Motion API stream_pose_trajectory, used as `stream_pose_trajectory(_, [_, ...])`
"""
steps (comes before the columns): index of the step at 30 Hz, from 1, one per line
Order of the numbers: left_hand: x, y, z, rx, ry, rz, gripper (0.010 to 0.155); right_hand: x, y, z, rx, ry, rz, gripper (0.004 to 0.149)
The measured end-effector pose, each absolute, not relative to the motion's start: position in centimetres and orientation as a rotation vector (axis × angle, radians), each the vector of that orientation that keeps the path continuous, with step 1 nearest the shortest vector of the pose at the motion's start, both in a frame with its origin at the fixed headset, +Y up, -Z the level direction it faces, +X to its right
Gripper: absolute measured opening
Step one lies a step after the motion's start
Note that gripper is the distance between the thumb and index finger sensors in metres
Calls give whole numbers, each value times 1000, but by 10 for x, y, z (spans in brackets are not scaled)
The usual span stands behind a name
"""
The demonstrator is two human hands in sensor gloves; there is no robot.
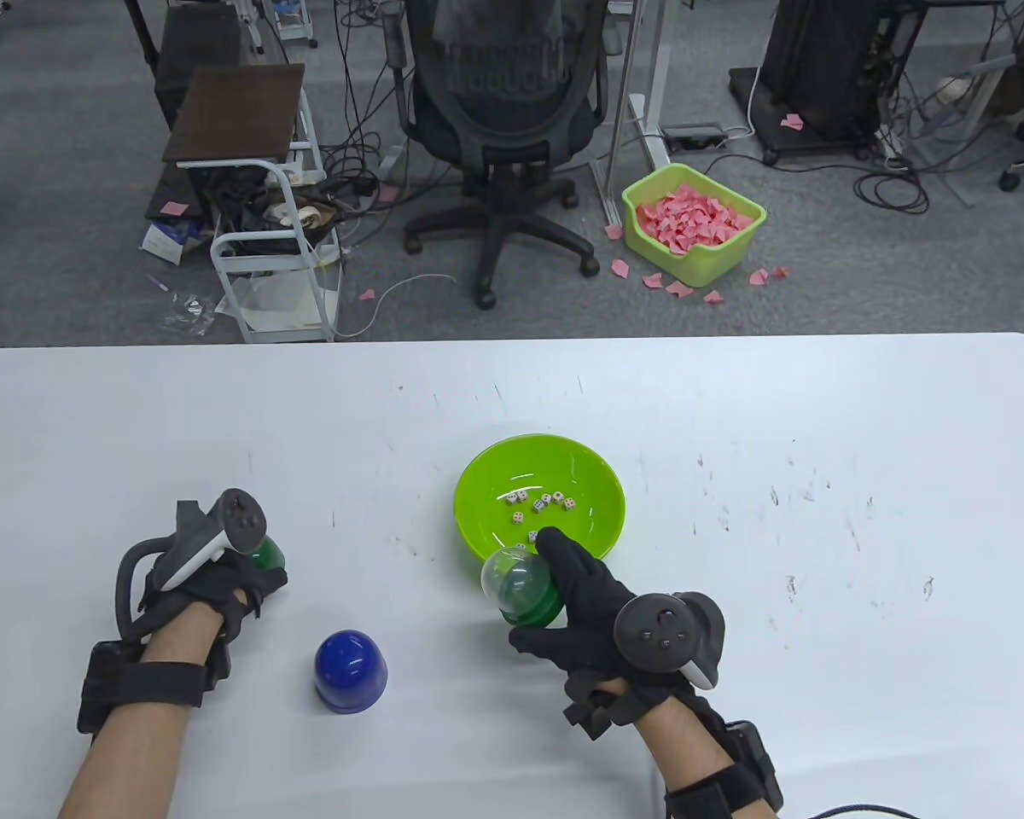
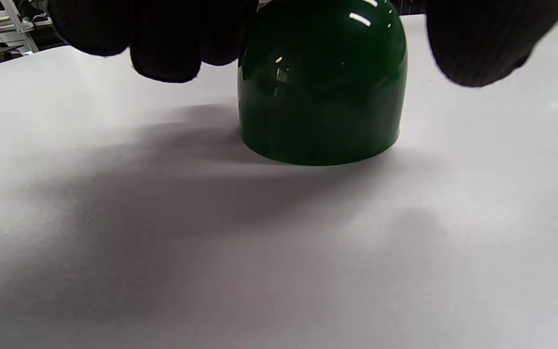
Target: Pour dice into bowl
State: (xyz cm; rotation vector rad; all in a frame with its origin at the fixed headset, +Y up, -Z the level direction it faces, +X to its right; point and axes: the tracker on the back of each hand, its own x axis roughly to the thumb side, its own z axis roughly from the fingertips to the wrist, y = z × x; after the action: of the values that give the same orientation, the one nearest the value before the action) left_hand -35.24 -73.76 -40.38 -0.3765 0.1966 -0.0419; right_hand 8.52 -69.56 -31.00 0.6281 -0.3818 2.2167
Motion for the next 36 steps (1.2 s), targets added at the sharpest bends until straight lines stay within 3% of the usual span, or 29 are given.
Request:
stream_pose_trajectory(17, [-353, -743, -402, -237, 158, -74, 87, 85, -694, -310, 634, -386, 2219, 100])
stream_pose_trajectory(24, [-338, -709, -397, -134, 69, 56, 87, 85, -694, -310, 634, -384, 2219, 101])
stream_pose_trajectory(36, [-264, -644, -367, -8, -282, 373, 87, 84, -696, -309, 633, -375, 2230, 101])
